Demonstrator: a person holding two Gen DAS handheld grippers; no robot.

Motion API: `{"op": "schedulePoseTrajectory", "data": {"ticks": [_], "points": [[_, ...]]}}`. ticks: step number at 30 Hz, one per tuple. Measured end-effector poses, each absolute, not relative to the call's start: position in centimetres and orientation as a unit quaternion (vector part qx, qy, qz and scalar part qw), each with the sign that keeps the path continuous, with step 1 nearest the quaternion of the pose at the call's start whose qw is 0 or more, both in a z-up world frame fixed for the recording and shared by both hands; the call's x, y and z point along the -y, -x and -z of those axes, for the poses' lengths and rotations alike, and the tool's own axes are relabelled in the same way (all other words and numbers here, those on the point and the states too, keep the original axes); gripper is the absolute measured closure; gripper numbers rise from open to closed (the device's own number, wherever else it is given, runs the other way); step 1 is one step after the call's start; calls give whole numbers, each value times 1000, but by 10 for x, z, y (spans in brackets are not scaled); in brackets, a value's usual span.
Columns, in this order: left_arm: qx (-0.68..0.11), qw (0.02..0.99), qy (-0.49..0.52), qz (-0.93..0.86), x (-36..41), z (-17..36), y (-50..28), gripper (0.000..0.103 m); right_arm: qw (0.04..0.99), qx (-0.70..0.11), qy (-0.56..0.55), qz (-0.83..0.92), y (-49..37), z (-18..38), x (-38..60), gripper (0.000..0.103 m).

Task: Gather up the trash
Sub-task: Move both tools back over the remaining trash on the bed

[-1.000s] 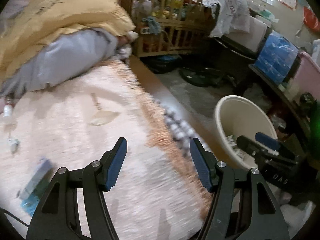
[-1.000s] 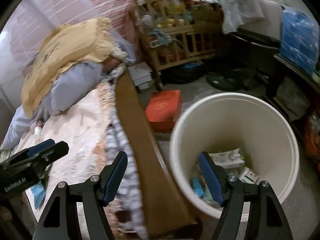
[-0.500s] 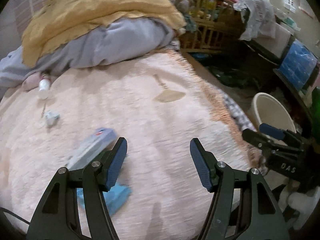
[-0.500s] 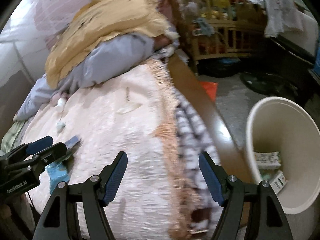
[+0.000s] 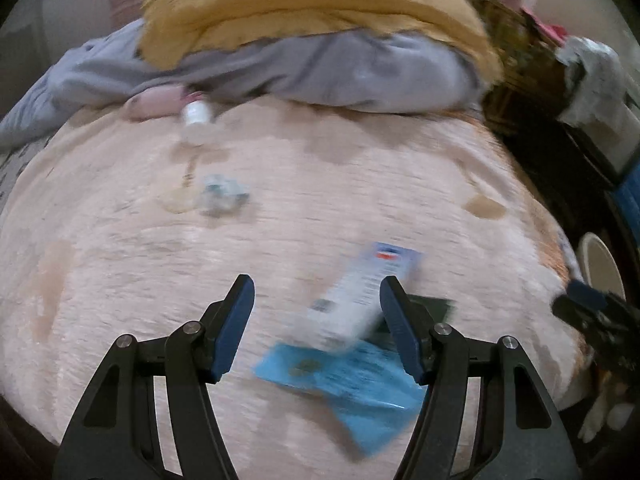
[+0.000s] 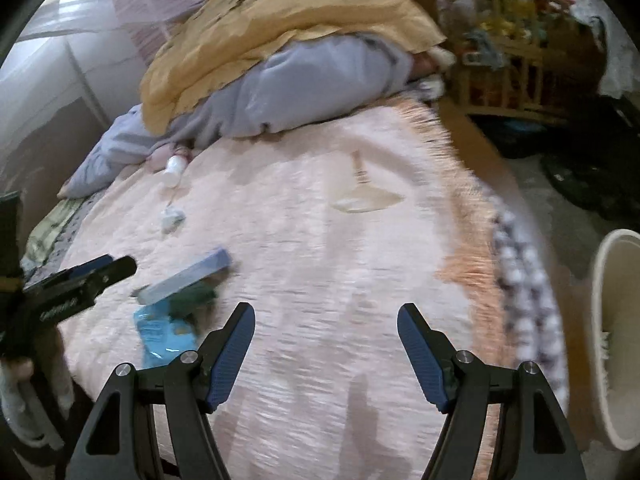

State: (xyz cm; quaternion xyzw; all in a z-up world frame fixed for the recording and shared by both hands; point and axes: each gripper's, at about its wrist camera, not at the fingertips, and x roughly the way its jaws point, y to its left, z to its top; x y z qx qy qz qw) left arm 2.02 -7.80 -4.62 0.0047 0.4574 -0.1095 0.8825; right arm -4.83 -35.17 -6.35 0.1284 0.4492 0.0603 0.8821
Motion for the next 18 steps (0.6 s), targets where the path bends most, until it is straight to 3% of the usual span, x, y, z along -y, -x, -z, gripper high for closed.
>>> {"op": "schedulePoseTrajectory", "data": {"ticks": [7,16,18], "points": [[-478,875,43,61,18,75,-87,39,878,-460,-99,-94,17,65,306,32],[-495,865,75,39,4,115,-174,39,867,-481,-71,-110,-21,74,273,32],[-499,861,82,54,6,123,-182,46,860,-494,-60,-110,-32,81,266,32]]}}
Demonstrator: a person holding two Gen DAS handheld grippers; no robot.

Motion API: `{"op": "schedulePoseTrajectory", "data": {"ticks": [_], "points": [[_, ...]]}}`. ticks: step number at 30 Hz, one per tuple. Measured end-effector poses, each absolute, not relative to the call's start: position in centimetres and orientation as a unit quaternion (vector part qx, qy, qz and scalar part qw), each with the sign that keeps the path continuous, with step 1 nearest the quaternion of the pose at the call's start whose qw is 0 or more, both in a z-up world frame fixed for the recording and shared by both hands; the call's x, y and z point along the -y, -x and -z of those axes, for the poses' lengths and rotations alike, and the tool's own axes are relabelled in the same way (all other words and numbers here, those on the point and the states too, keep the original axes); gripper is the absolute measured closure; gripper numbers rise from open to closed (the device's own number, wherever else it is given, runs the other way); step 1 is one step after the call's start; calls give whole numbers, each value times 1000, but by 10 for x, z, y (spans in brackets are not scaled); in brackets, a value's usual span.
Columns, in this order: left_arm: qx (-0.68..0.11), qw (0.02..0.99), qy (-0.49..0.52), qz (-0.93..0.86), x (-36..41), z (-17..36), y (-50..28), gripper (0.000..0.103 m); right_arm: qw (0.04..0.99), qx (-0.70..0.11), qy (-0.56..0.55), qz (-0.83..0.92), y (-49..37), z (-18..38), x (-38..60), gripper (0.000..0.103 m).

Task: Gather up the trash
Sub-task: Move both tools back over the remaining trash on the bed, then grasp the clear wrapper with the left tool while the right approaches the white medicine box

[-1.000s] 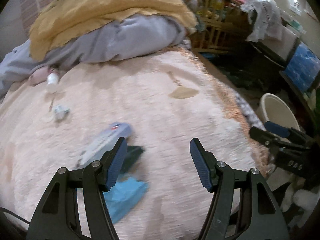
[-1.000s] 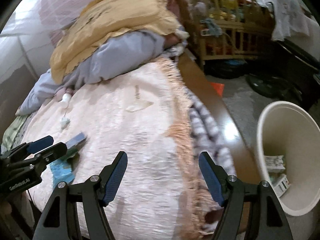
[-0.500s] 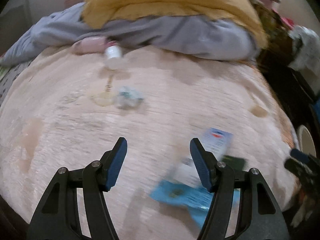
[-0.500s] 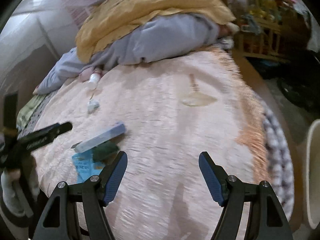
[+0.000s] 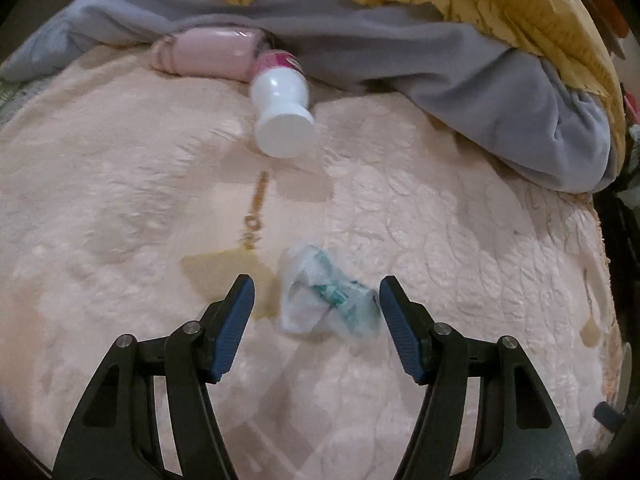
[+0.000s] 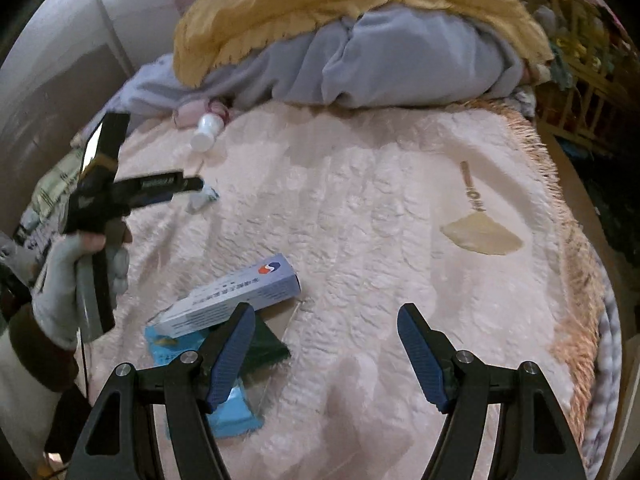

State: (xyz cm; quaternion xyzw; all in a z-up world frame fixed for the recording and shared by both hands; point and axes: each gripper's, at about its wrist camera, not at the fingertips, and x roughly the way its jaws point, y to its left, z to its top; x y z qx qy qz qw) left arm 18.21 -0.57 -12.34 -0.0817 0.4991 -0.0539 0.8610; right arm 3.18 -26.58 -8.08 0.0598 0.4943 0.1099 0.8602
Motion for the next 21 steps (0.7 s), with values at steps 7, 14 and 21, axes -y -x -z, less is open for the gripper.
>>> {"op": "schedulePoseTrajectory", "data": {"ticks": [7,14,21], "points": [[-502,856,79,97,-10,117,-162,80,834,-540,-2,-117,-79,109,230,32],[-466,880,52,80,-61,71,-113,80,827,-545,25,-137,-125,117,179,32],[-454,887,36,75,-85,56,-80,80,836,-522,-24,-165,-110,81,170,32]]}}
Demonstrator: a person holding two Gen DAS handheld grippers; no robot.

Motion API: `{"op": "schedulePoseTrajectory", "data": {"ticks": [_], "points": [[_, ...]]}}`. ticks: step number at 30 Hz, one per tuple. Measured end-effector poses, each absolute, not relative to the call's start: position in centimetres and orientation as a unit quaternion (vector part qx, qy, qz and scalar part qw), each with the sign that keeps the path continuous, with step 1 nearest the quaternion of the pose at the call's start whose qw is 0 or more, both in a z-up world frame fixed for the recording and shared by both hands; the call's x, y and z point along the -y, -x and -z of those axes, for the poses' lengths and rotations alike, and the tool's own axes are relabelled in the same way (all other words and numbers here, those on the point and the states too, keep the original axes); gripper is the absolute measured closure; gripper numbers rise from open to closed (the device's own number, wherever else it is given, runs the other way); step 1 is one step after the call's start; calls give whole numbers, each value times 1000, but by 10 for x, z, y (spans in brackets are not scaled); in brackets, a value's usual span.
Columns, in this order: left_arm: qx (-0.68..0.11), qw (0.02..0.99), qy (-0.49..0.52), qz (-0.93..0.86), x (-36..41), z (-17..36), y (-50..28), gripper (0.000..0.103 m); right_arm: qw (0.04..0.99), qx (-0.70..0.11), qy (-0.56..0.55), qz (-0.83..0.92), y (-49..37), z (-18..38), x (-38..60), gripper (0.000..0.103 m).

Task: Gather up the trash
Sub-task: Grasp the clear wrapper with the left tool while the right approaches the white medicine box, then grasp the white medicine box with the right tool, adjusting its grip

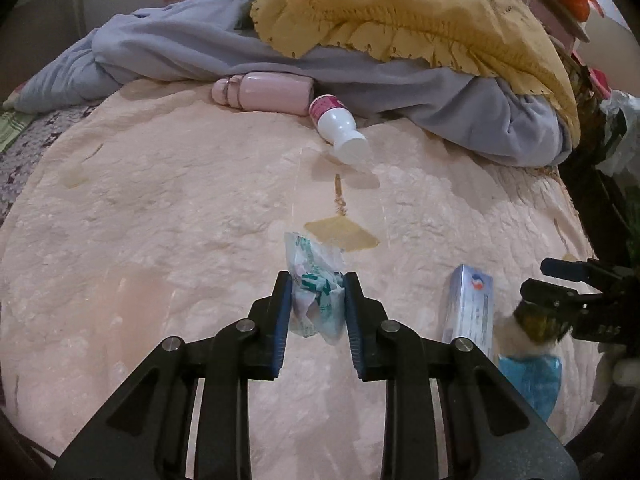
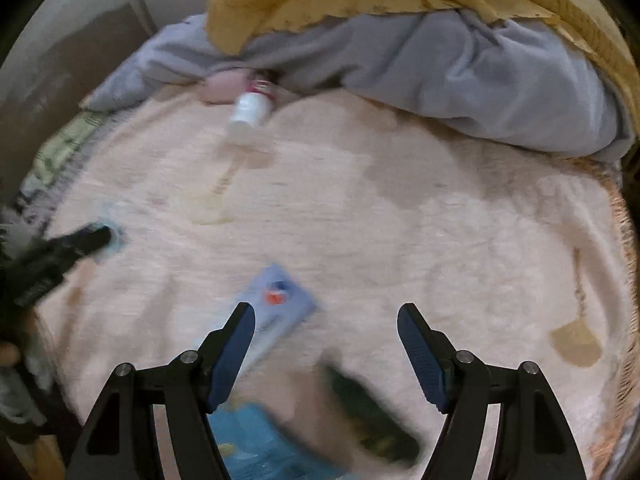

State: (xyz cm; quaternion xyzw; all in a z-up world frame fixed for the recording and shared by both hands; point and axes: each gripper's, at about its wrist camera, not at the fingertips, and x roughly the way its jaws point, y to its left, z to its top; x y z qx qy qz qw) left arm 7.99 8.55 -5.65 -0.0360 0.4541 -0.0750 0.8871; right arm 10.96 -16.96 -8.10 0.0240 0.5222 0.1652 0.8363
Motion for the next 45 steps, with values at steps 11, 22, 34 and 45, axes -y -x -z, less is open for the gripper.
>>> {"op": "schedulePoseTrajectory", "data": {"ticks": [11,22,34,45], "points": [[-448,890,36,77,-104,55,-48,80,785,-593,-63,-166,-113,134,101,30],[-463,882,55,67,-113,70,-43,80,820,-545,4,-177,-108,136,78,52],[-458,881,59,107,-67,57,-38,80,834,-504,-2,-225,-60,89,114,79],[-467,877,56,104,-68,62,-30,80,813,-523,82,-242,-57,96,105,31]]}}
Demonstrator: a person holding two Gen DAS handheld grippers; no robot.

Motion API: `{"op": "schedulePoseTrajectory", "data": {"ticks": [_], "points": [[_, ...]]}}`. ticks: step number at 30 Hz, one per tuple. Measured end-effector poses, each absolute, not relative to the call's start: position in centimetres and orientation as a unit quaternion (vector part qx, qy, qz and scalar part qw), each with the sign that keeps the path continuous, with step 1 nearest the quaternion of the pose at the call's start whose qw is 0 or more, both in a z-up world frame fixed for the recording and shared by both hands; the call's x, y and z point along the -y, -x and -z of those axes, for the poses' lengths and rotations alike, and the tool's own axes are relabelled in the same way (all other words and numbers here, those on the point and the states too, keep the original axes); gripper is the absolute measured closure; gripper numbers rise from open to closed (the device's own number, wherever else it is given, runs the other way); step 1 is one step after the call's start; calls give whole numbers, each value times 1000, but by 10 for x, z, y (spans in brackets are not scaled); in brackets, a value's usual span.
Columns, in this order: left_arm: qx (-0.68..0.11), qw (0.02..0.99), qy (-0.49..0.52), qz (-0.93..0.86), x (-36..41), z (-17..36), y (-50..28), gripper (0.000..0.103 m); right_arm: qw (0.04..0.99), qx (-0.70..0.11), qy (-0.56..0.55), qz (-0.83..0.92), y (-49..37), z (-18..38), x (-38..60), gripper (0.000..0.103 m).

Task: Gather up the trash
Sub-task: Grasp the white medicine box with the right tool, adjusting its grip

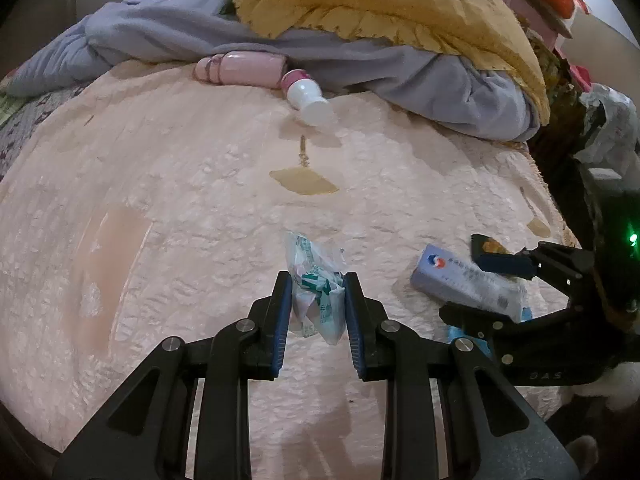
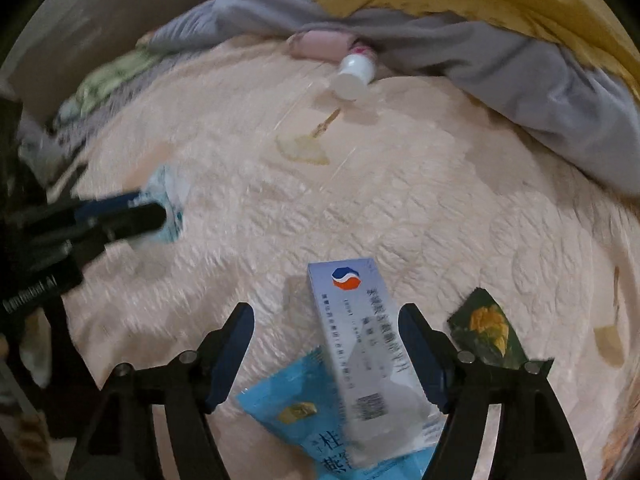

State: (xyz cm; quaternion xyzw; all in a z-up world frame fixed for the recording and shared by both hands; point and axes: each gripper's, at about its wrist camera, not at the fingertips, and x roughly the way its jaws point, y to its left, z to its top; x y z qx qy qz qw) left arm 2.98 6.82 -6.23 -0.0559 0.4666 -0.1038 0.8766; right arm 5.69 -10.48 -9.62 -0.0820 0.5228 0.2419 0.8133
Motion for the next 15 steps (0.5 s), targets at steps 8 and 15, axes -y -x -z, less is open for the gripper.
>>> {"op": "schedulePoseTrajectory", "data": {"ticks": [8,15], "points": [[-470,874,64,104,-71,66,-32,80,797,-555,88,-221,-78,132,112,31],[-473,872,60,113,-59,67,-33,80,790,-559,-8,-251,-82,131,144,31]]}}
